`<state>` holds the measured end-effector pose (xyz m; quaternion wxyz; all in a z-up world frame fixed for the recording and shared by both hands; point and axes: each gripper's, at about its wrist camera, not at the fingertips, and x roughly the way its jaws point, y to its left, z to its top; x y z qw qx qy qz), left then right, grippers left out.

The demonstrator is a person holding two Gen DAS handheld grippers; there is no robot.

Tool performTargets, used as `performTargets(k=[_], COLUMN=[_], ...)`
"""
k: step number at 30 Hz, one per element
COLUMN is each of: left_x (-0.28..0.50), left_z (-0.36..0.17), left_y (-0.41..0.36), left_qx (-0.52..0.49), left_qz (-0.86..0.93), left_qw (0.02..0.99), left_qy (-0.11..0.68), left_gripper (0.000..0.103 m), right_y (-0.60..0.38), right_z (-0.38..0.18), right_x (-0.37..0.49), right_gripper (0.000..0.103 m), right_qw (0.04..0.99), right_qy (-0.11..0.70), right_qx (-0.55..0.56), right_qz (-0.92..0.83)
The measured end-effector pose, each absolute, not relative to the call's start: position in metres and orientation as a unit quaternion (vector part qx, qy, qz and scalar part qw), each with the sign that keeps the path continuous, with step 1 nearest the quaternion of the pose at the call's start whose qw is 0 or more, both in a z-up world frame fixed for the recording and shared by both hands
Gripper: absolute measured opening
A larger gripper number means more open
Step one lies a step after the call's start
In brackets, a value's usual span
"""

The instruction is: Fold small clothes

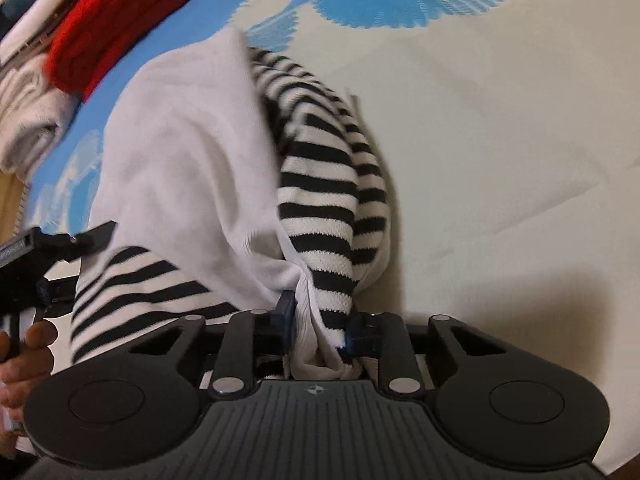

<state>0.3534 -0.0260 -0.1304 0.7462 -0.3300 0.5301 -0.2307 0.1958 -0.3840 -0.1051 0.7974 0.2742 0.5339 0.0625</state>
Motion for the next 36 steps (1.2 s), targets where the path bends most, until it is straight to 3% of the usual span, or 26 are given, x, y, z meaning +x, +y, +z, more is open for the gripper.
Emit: performTargets(k=[5, 9, 14, 19, 23, 24, 26, 28, 36], left_x=[0.358, 0.358, 0.333, 0.280, 0.243, 0.238, 0.235, 0.231, 0.222], left_z=[-0.080, -0.074, -0.050, -0.018, -0.042, -0.061, -0.095, -0.099, -0.074], left_y=[0.047, 0.091, 0.111, 0.098, 0.072, 0.067, 0.041, 0.023, 0.048], left_qx=[-0.304, -0.281, -0.224, -0.154, -0.116, -0.097, 0.006, 0.069, -0.002], left_qz=[-0.209, -0.179, -0.123, -0.129, -0.165, -0.173, -0.164, -0.177, -0.174], left_qw=[0.789, 0.804, 0.830, 0.842, 0.836, 0.824, 0.800, 0.805, 0.833], left_qy=[0.492, 0.492, 0.496, 0.500, 0.510, 0.530, 0.578, 0.562, 0.526], left_gripper=[0.048, 0.062, 0.062, 0.059, 0.056, 0.050, 0.050, 0.051, 0.059], right_y=[-0.327, -0.287, -0.265, -0.268, -0.276, -0.278, -0.277, -0.274, -0.279], right_z=[-0.078, -0.076, -0.094, -0.088, -0.083, -0.083, -0.090, -0.097, -0.059], right_x=[0.208, 0.211, 0.207, 0.199, 0.197, 0.195, 0.192, 0.193, 0.197], right_gripper=[0.022, 0.021, 0.021, 0.021, 0.015, 0.014, 0.014, 0.013, 0.020], right_qw=[0.811, 0.802, 0.775, 0.772, 0.775, 0.776, 0.775, 0.769, 0.824], right_qy=[0.486, 0.496, 0.558, 0.557, 0.549, 0.552, 0.570, 0.581, 0.513], right_qx=[0.285, 0.266, 0.232, 0.244, 0.252, 0.245, 0.217, 0.212, 0.182], right_qz=[0.156, 0.199, 0.183, 0.186, 0.185, 0.182, 0.165, 0.161, 0.159])
